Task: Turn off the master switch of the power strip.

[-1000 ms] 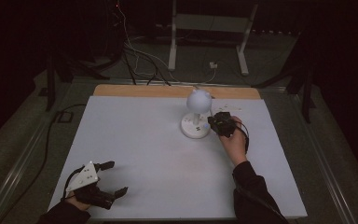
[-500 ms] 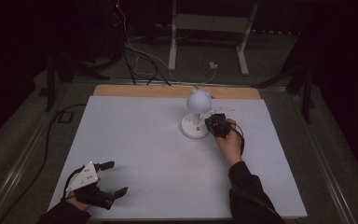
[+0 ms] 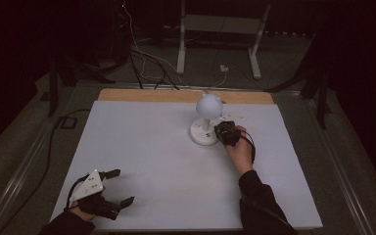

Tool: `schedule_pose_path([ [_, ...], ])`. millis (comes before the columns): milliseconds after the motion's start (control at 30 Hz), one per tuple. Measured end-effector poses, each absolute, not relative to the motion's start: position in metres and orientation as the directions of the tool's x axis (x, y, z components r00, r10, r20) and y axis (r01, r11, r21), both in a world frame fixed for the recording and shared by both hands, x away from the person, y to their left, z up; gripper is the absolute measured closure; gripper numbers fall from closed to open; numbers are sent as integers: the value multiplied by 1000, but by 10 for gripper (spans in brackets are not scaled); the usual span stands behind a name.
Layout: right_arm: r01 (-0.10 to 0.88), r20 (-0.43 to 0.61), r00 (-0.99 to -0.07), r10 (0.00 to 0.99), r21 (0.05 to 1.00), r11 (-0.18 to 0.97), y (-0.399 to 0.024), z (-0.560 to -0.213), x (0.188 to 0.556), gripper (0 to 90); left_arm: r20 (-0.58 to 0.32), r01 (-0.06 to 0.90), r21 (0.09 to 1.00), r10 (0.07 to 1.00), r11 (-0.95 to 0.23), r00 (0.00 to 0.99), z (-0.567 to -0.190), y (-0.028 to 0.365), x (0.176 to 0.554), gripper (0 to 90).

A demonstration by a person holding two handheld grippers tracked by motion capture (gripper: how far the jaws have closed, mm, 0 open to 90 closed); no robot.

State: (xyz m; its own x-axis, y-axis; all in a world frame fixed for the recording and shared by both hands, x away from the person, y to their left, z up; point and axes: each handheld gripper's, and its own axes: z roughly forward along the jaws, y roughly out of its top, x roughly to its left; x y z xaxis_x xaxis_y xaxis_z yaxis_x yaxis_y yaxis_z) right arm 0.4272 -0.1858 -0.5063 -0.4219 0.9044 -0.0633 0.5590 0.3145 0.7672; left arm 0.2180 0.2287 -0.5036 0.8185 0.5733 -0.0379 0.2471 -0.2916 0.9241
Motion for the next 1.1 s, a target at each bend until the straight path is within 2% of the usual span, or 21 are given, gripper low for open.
schedule_pose_path([
  [500,523,-164,-434,886,754,396,-179,-508,424,900,-38,248,923,573,-293,819,-504,228,217,3],
  [1100,525,-154,-414,897,765,374,-178,-509,422,900,-40,248,925,577,-287,816,-503,229,217,3],
])
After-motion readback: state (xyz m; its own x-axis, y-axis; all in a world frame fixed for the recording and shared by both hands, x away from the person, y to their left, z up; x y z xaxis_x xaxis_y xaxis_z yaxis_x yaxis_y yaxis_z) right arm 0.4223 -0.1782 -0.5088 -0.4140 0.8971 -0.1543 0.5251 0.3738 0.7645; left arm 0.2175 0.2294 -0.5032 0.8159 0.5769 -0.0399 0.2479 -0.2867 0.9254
